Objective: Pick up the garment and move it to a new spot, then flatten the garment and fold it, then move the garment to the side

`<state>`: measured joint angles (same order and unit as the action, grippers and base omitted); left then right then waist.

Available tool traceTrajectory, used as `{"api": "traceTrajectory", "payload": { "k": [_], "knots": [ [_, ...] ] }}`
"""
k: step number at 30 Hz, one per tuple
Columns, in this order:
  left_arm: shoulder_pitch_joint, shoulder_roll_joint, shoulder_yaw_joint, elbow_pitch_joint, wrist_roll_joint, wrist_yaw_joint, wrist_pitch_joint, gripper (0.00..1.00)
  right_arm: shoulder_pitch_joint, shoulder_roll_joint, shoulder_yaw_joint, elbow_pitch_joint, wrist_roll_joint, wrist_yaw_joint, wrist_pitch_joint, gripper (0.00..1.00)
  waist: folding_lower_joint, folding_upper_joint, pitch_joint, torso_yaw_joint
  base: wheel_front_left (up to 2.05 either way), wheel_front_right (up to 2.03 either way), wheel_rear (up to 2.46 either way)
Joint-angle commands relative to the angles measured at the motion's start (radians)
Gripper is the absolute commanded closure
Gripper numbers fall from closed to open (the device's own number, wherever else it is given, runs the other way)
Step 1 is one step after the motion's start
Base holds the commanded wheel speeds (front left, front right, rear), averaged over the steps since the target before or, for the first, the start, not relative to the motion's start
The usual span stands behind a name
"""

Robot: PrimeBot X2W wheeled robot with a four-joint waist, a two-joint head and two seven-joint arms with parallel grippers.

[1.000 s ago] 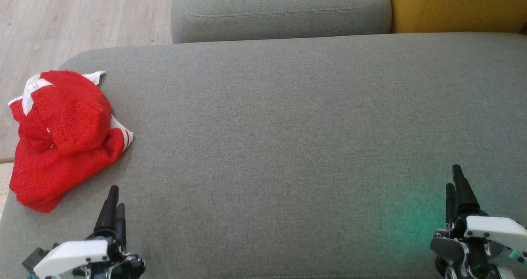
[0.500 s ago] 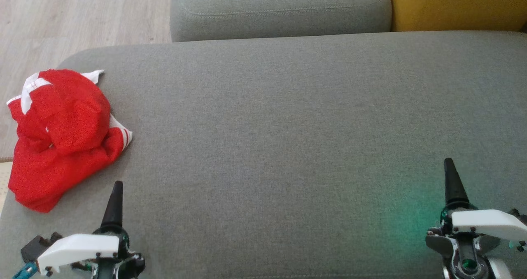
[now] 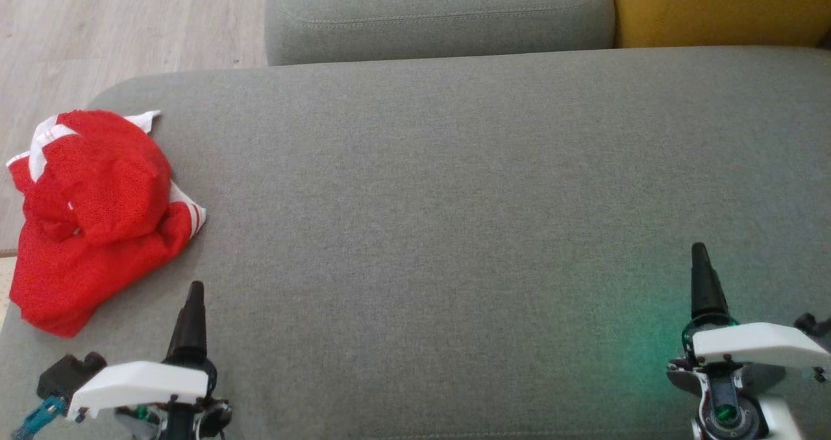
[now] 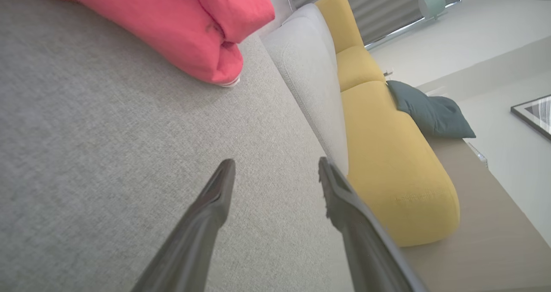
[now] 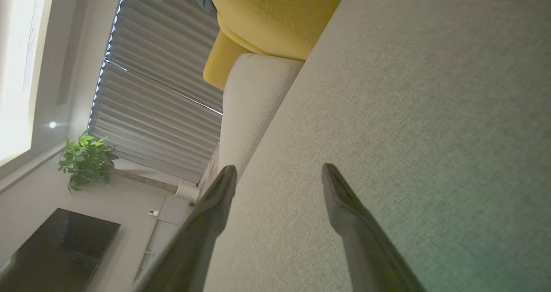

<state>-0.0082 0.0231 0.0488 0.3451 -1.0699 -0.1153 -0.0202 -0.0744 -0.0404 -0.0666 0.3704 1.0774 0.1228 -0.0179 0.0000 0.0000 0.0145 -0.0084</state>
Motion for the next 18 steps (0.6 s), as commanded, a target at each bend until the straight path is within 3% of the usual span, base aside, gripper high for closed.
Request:
{"api": "traceTrajectory", "payload": {
  "k": [1, 18],
  "knots": [
    [-0.060, 0.012, 0.011, -0.038, 0.047, 0.001, -0.014, 0.00, -0.056, -0.009, 0.016, -0.028, -0.049, 0.003, -0.015, 0.00, 0.0000, 0.0000, 0.000, -0.001, 0.00, 0.00, 0.00],
    [-0.070, 0.015, -0.003, -0.041, 0.256, 0.022, -0.061, 0.00, -0.070, -0.007, 0.041, -0.028, -0.262, 0.004, -0.062, 0.00, 0.0000, 0.0000, 0.003, -0.009, 0.00, 0.00, 0.00]
  ]
}}
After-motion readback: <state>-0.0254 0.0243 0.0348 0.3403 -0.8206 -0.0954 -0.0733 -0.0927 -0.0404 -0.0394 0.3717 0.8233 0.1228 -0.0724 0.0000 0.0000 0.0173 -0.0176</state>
